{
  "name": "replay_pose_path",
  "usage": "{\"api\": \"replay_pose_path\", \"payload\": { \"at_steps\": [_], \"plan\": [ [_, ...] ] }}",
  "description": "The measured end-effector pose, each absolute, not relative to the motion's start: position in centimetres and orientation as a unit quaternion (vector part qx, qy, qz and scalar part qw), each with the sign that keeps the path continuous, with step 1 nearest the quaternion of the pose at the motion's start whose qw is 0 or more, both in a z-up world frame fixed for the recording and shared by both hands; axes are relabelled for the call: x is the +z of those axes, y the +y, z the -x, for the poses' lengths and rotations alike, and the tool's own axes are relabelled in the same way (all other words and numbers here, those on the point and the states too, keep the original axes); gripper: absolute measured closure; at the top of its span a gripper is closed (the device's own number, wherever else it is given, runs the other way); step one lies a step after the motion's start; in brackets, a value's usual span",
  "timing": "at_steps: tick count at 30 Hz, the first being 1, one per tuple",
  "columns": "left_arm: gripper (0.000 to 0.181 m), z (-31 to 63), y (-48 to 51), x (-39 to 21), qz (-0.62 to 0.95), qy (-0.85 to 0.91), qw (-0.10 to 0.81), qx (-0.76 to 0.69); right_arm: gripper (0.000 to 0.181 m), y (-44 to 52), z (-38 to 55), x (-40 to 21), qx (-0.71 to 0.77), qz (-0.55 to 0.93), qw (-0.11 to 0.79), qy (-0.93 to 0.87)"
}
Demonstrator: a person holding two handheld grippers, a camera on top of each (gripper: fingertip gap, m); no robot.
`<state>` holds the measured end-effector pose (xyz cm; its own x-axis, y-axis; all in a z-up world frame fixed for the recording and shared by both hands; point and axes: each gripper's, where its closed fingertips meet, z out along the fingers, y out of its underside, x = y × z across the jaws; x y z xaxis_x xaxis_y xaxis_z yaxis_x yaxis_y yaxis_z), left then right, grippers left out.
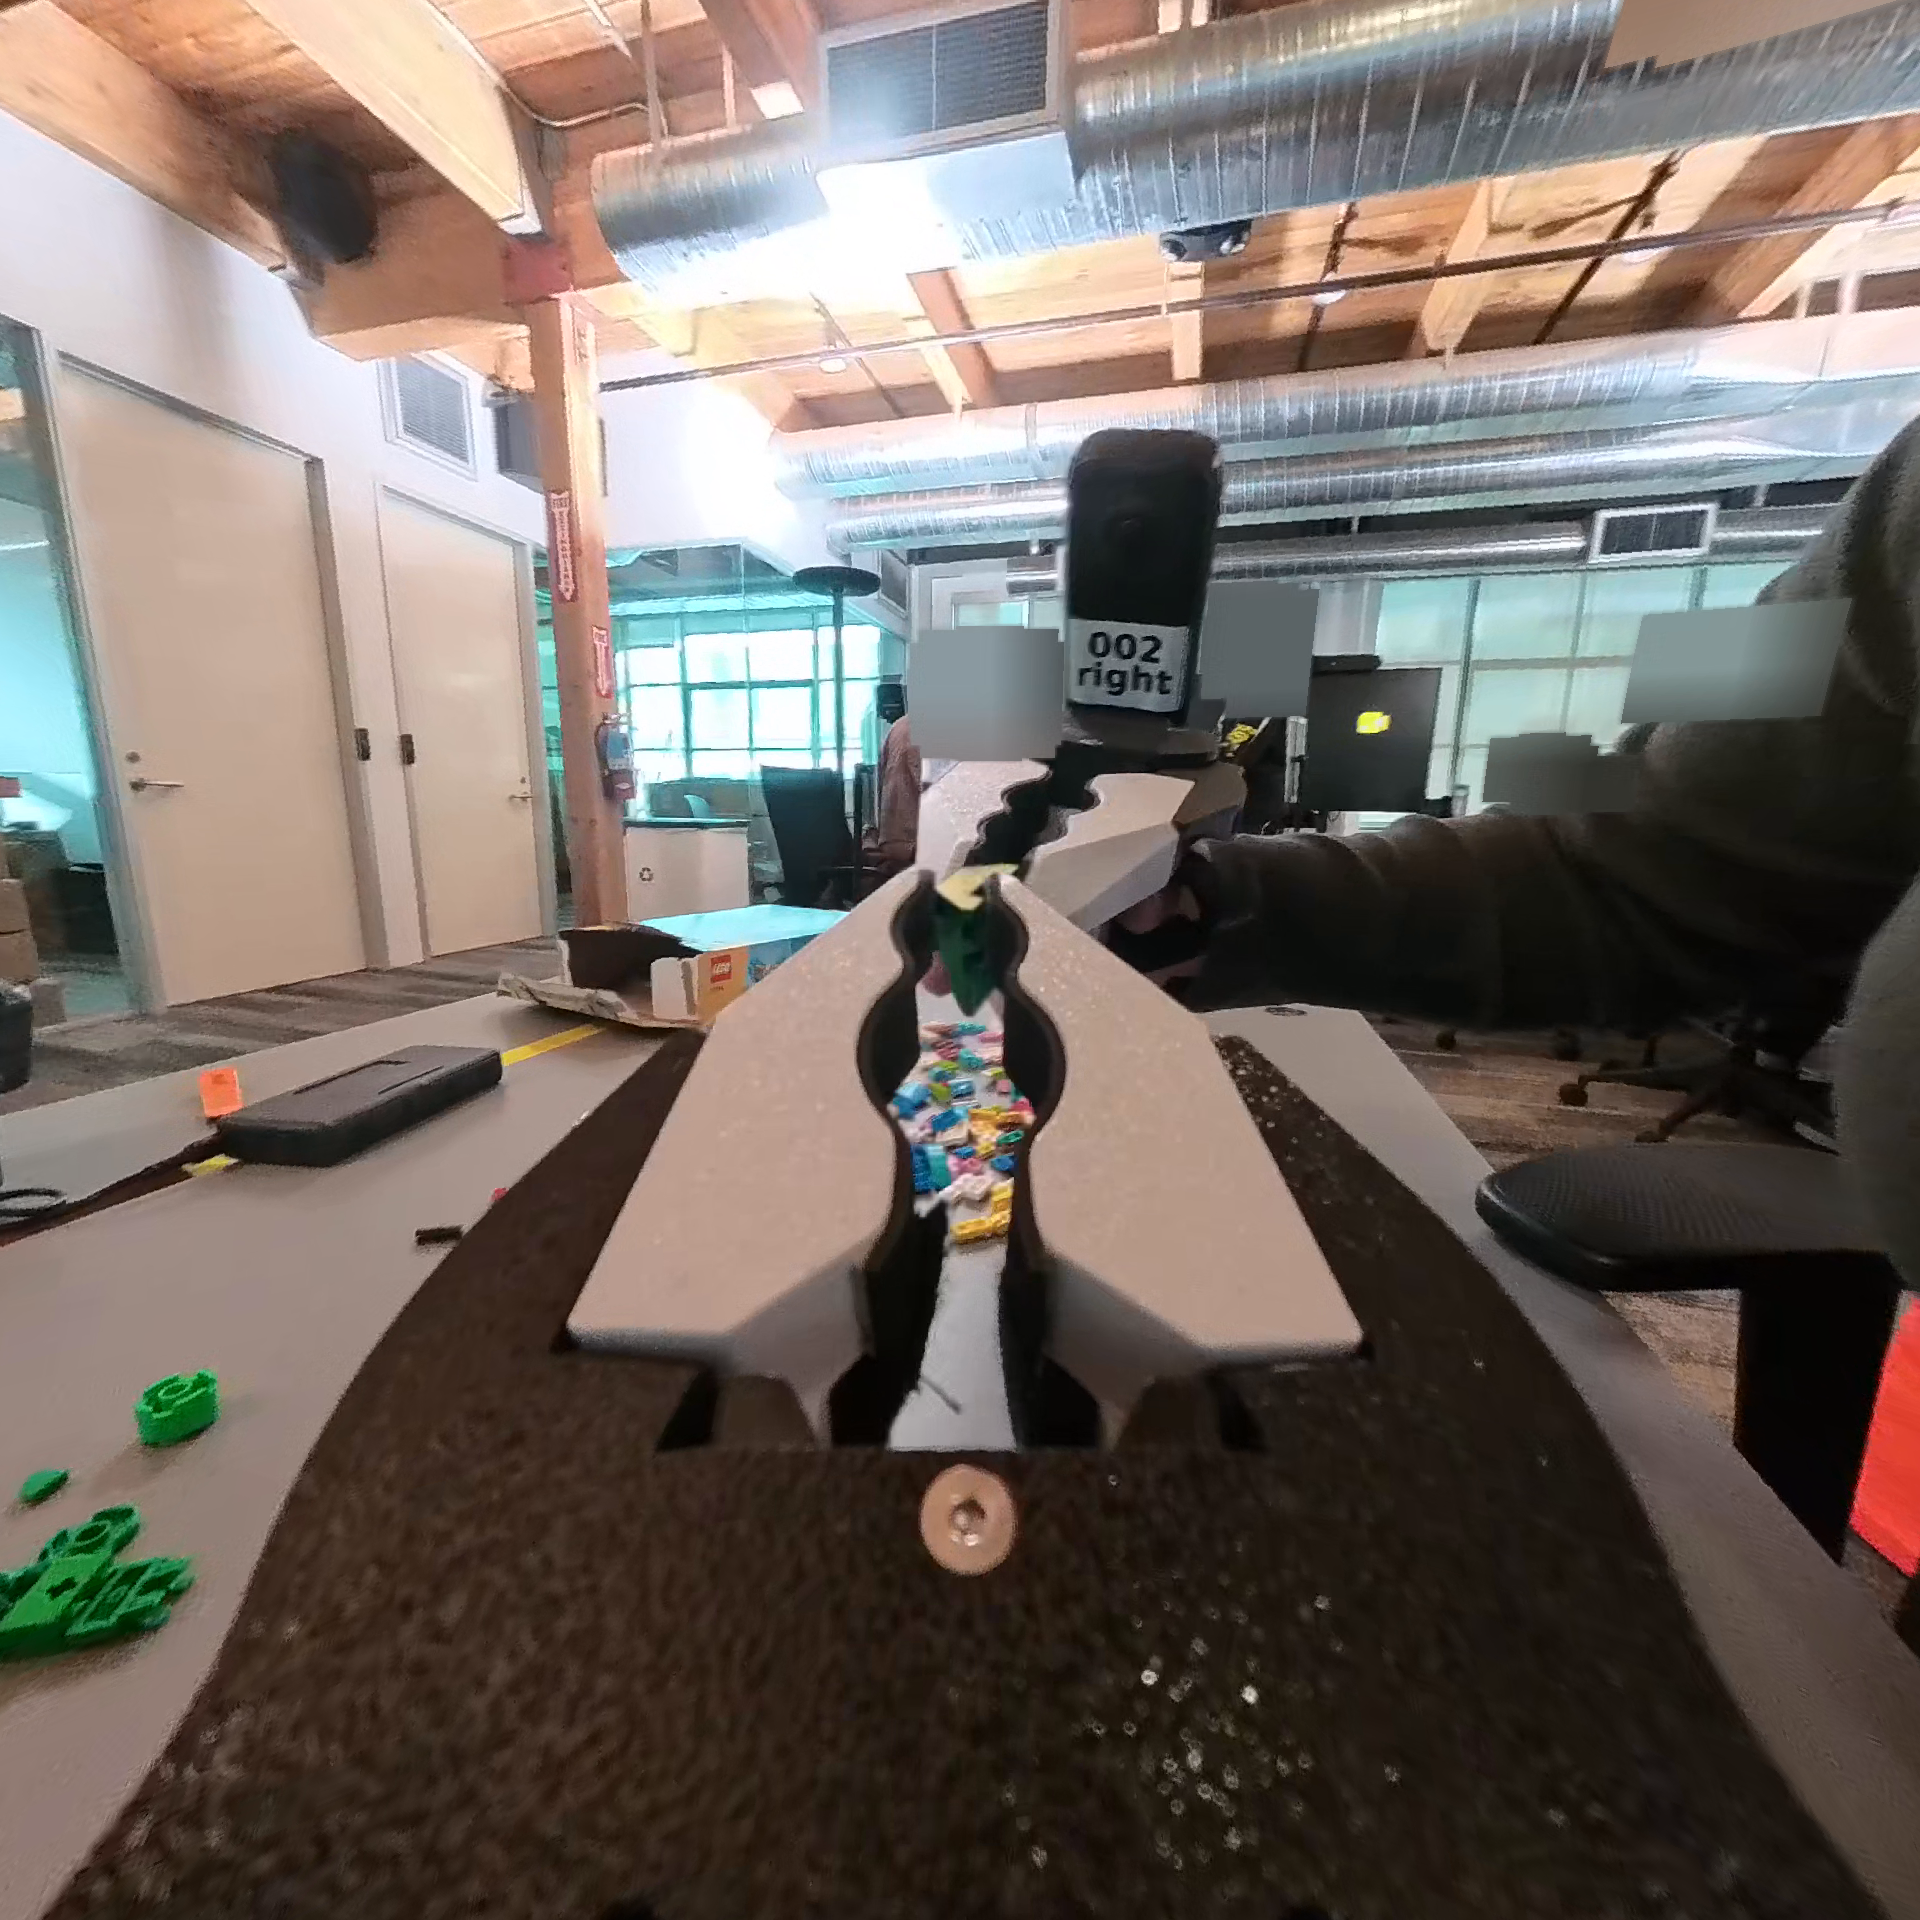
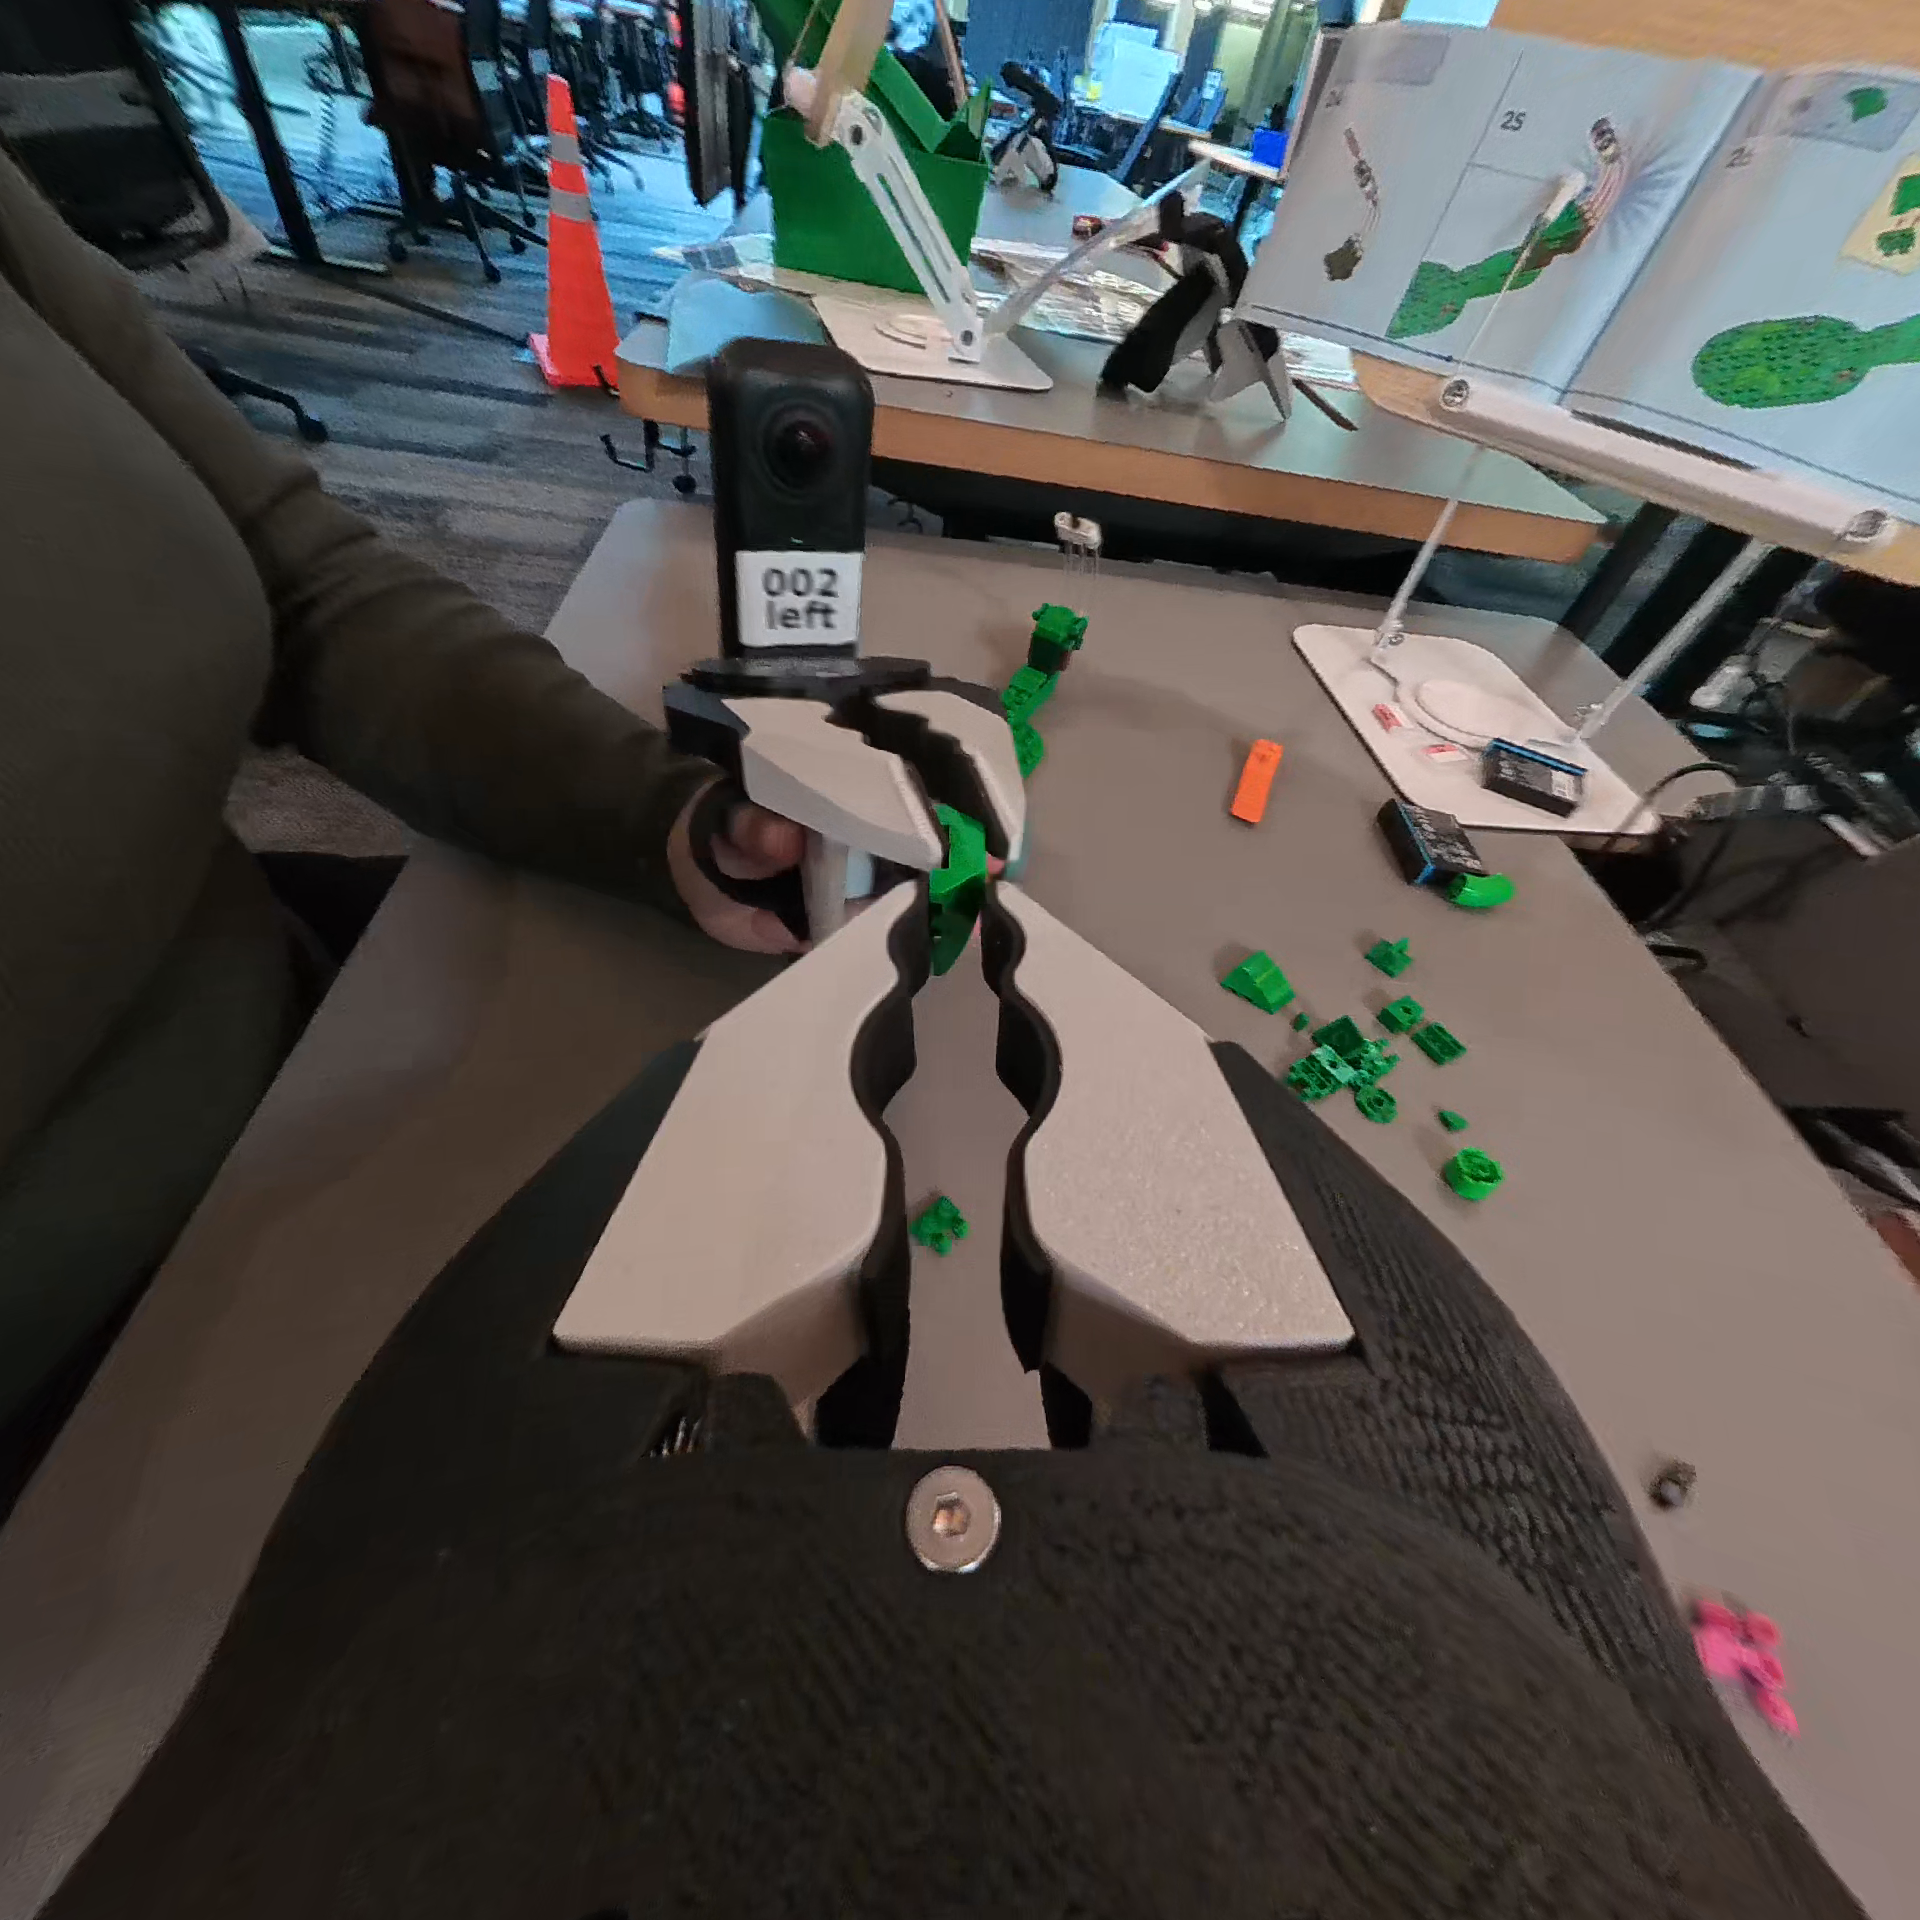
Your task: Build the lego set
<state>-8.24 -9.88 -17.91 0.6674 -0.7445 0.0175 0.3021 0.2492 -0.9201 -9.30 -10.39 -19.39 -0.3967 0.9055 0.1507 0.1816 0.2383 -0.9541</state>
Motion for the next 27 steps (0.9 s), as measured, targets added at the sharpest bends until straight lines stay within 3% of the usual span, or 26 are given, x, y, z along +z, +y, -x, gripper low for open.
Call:
{"api": "replay_pose_path", "payload": {
  "at_steps": [1, 4, 6, 13, 19, 27],
  "plan": [
    [0.173, 8.5, -9.5, -18.0, 0.512, 0.206, 0.765, -0.332, 0.173, -9.9, 9.3, -19.5, 0.461, 0.397, 0.395, -0.688],
    [0.128, 10.4, -9.0, -17.0, 0.501, 0.155, 0.802, -0.287, 0.173, -7.4, 9.5, -20.3, 0.395, 0.417, 0.461, -0.676],
    [0.113, 11.2, -9.0, -16.5, 0.501, 0.142, 0.810, -0.268, 0.173, -5.2, 9.6, -20.7, 0.322, 0.422, 0.539, -0.654],
    [0.118, 11.2, -8.9, -16.8, 0.505, 0.159, 0.830, -0.177, 0.173, -1.6, 8.8, -21.4, 0.257, 0.457, 0.698, -0.487],
    [0.126, 7.7, -9.2, -18.3, 0.506, 0.246, 0.817, -0.125, 0.173, -1.6, 9.3, -21.7, 0.175, 0.396, 0.743, -0.510],
    [0.131, 6.9, -8.8, -19.4, 0.510, 0.267, 0.809, -0.122, 0.174, -3.0, 9.2, -24.6, 0.098, 0.329, 0.735, -0.585]
  ]
}}
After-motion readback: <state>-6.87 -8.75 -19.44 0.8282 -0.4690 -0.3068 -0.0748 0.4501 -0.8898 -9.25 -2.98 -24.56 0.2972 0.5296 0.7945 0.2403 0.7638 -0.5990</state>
